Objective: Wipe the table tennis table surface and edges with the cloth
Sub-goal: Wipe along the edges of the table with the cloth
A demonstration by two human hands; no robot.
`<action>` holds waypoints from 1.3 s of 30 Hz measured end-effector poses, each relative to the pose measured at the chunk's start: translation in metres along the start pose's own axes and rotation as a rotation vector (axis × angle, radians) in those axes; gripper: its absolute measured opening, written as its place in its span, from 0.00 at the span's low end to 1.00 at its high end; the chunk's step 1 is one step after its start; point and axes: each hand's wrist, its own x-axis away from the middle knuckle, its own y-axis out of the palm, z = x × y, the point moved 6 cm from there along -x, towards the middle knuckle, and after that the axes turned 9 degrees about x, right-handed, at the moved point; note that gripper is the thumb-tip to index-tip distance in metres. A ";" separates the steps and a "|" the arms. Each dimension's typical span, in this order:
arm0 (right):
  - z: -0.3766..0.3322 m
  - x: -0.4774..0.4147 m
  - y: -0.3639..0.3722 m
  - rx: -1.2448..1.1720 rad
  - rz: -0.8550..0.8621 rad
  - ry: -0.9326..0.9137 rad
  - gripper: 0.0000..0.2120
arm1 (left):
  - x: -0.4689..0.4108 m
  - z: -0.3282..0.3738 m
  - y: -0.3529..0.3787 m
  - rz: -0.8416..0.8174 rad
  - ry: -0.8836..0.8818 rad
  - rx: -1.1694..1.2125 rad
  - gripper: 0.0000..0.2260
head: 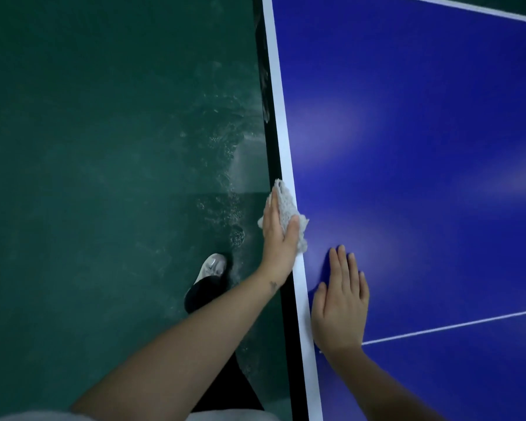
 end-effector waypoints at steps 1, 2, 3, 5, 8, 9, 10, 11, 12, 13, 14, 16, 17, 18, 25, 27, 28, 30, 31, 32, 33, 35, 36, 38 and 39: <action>-0.001 -0.001 -0.001 0.008 -0.004 -0.002 0.28 | -0.015 0.005 -0.001 -0.001 0.007 0.008 0.27; -0.002 -0.001 -0.001 0.014 -0.009 -0.004 0.28 | -0.030 0.009 -0.001 -0.004 0.005 0.018 0.27; -0.002 -0.001 -0.001 0.015 -0.015 -0.002 0.28 | -0.047 0.015 -0.001 -0.010 -0.004 0.029 0.26; -0.002 -0.001 -0.002 0.004 -0.026 0.013 0.28 | -0.083 0.029 -0.002 -0.018 -0.035 0.051 0.27; -0.003 -0.001 -0.006 -0.019 -0.030 0.027 0.29 | -0.128 0.056 -0.003 -0.025 -0.031 0.029 0.27; -0.004 -0.002 -0.007 -0.023 -0.037 0.029 0.28 | -0.140 0.064 -0.004 -0.030 -0.026 0.014 0.27; -0.005 -0.003 -0.008 -0.040 -0.041 0.035 0.28 | -0.151 0.069 -0.005 -0.034 -0.027 0.004 0.28; -0.006 -0.009 -0.011 -0.078 -0.038 0.042 0.27 | -0.161 0.073 -0.006 -0.034 -0.028 -0.005 0.28; -0.009 -0.022 -0.016 -0.136 -0.032 0.045 0.25 | -0.169 0.078 -0.008 -0.032 -0.030 -0.015 0.28; -0.013 -0.042 -0.022 -0.203 -0.026 0.036 0.24 | -0.176 0.082 -0.009 -0.031 -0.035 -0.020 0.28; -0.021 -0.069 -0.029 -0.266 -0.010 0.012 0.23 | -0.183 0.086 -0.010 -0.028 -0.044 -0.014 0.28; -0.044 -0.137 -0.044 -0.354 0.030 -0.063 0.23 | -0.192 0.089 -0.010 -0.021 -0.064 -0.002 0.28; -0.059 -0.178 -0.051 -0.377 0.047 -0.099 0.22 | -0.194 0.089 -0.011 -0.014 -0.063 -0.009 0.28; -0.074 -0.222 -0.056 -0.379 0.066 -0.128 0.23 | -0.195 0.087 -0.011 -0.010 -0.055 -0.016 0.28; -0.158 -0.466 -0.050 -0.127 0.009 -0.260 0.25 | -0.202 0.075 -0.013 0.019 -0.079 0.104 0.28; -0.173 -0.497 -0.046 -0.077 -0.015 -0.268 0.25 | -0.203 0.073 -0.013 -0.009 -0.055 0.083 0.28; -0.177 -0.506 -0.044 -0.062 -0.010 -0.251 0.25 | -0.204 0.071 -0.013 -0.023 -0.054 0.064 0.28; -0.179 -0.515 -0.039 -0.050 0.004 -0.210 0.25 | -0.205 0.068 -0.013 -0.027 -0.048 0.028 0.27; -0.178 -0.515 -0.037 -0.049 0.006 -0.200 0.25 | -0.206 0.068 -0.013 -0.024 -0.048 0.022 0.27; -0.177 -0.515 -0.036 -0.049 0.008 -0.199 0.25 | -0.208 0.069 -0.012 -0.021 -0.050 0.021 0.27; -0.177 -0.514 -0.035 -0.052 0.014 -0.204 0.25 | -0.212 0.071 -0.012 -0.020 -0.048 0.021 0.26; -0.176 -0.516 -0.036 -0.054 0.027 -0.200 0.25 | -0.226 0.079 -0.012 -0.022 -0.041 0.011 0.26; -0.177 -0.516 -0.036 -0.047 0.032 -0.196 0.25 | -0.237 0.084 -0.013 -0.017 -0.036 0.004 0.26; -0.179 -0.515 -0.035 -0.022 0.032 -0.196 0.25 | -0.267 0.095 -0.015 0.002 -0.037 -0.006 0.26; -0.179 -0.515 -0.034 -0.014 0.029 -0.199 0.25 | -0.284 0.102 -0.016 0.014 -0.039 -0.010 0.27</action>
